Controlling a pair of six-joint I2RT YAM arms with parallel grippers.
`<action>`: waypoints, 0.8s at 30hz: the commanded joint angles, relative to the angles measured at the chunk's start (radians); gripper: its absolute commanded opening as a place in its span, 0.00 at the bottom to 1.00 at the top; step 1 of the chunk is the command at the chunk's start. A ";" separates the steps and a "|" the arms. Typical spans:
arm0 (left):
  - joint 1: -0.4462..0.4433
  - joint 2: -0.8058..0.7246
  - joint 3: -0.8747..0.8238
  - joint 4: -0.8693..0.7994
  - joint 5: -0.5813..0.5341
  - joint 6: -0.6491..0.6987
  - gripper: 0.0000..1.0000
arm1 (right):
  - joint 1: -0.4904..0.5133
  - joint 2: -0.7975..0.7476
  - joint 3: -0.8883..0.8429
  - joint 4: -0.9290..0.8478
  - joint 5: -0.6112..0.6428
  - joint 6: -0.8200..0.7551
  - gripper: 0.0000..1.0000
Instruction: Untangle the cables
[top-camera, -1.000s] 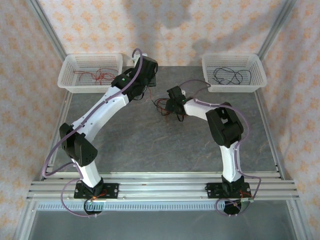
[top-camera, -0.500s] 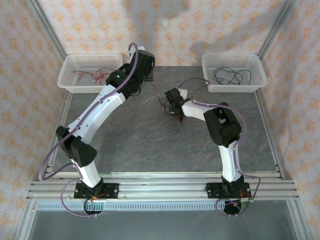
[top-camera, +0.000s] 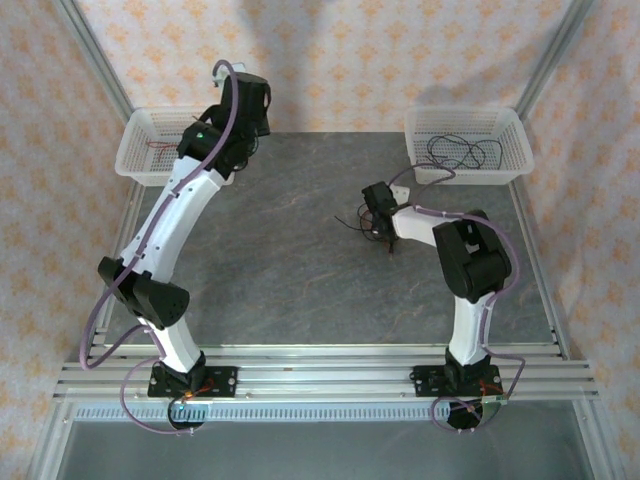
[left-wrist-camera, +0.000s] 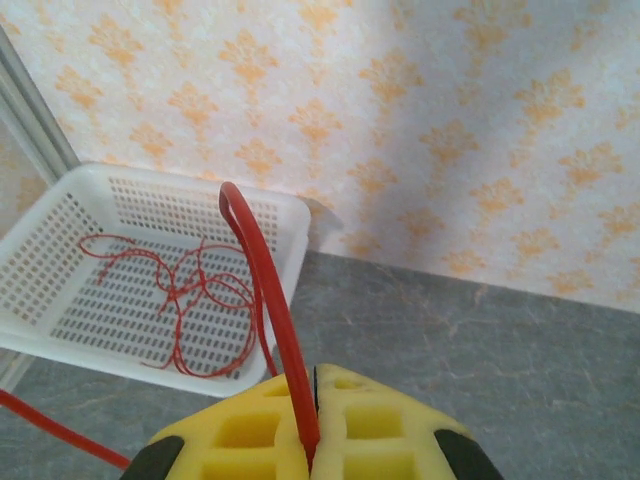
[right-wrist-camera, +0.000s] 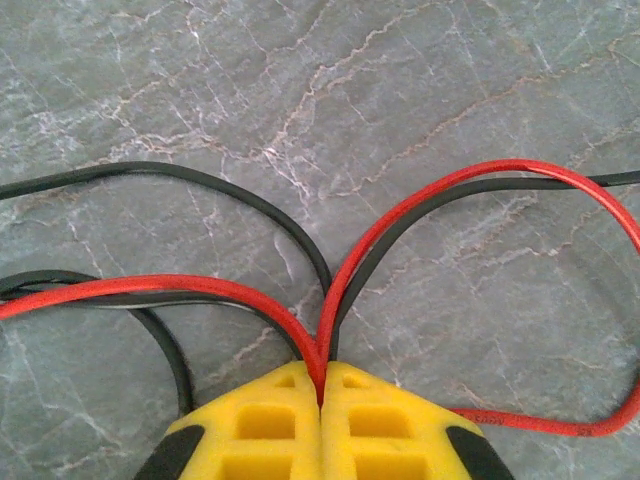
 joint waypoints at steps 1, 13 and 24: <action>0.019 0.019 0.062 -0.017 -0.029 0.047 0.00 | -0.004 -0.013 -0.050 -0.099 -0.017 -0.010 0.00; 0.200 0.228 0.263 -0.002 0.036 0.055 0.00 | -0.003 -0.215 -0.073 -0.134 -0.206 -0.039 0.31; 0.333 0.352 0.219 0.279 0.125 0.123 0.00 | -0.003 -0.405 -0.112 -0.169 -0.308 -0.050 0.66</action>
